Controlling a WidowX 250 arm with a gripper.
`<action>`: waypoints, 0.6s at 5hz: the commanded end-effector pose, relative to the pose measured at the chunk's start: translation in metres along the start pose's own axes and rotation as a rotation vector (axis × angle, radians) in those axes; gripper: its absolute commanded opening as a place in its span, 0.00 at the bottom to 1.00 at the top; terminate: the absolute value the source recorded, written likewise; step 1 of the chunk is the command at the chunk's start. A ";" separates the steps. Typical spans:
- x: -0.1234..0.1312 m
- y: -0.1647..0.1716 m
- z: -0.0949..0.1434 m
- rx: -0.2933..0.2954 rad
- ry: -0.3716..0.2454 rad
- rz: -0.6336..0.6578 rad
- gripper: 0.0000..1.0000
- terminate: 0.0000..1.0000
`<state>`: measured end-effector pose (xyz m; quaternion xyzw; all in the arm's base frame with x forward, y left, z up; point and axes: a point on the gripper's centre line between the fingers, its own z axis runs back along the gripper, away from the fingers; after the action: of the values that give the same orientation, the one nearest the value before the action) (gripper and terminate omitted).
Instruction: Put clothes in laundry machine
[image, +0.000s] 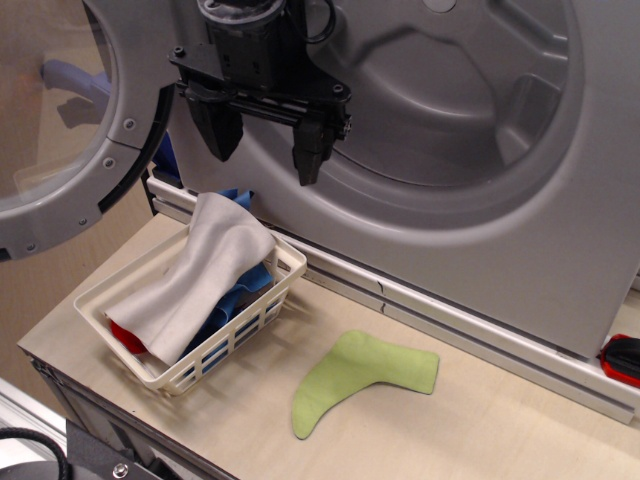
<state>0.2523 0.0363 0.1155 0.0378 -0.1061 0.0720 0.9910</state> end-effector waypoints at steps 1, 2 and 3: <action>0.000 0.000 0.000 0.000 0.000 0.000 1.00 0.00; -0.004 0.031 -0.013 0.028 0.013 0.036 1.00 0.00; -0.009 0.055 -0.030 0.050 0.013 0.096 1.00 0.00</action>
<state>0.2381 0.0911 0.0777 0.0537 -0.0849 0.1257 0.9870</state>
